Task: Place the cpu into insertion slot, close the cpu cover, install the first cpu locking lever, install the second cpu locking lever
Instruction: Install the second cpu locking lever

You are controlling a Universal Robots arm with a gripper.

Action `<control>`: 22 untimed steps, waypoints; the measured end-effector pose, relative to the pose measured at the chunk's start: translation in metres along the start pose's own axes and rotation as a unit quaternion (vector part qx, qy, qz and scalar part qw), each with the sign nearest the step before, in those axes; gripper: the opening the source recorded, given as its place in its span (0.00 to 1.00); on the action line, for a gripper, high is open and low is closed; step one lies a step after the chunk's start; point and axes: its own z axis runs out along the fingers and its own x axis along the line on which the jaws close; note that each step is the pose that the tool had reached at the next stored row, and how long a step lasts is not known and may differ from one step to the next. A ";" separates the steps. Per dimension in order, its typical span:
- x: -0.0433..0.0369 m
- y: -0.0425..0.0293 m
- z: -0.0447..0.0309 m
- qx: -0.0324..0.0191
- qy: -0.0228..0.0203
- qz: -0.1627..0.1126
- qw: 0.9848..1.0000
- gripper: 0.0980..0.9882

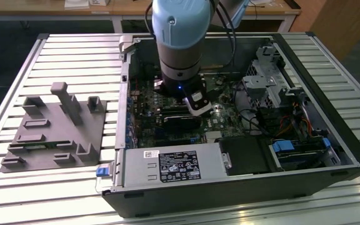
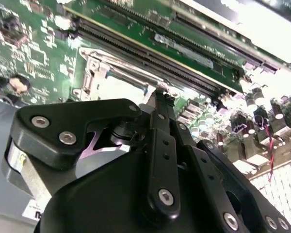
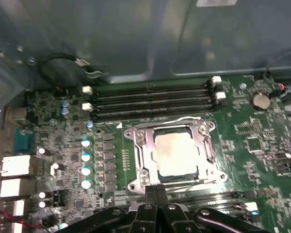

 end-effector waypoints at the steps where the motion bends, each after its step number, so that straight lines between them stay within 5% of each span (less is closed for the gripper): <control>1: -0.0012 0.0004 0.0002 0.004 -0.001 0.001 1.000 0.01; 5: -0.0052 0.0028 0.0012 0.020 -0.004 0.004 1.000 0.01; 13: -0.0076 0.0200 0.0075 0.034 -0.006 0.004 0.999 0.01; 22: -0.0129 0.0332 0.0125 0.064 -0.010 0.002 0.998 0.01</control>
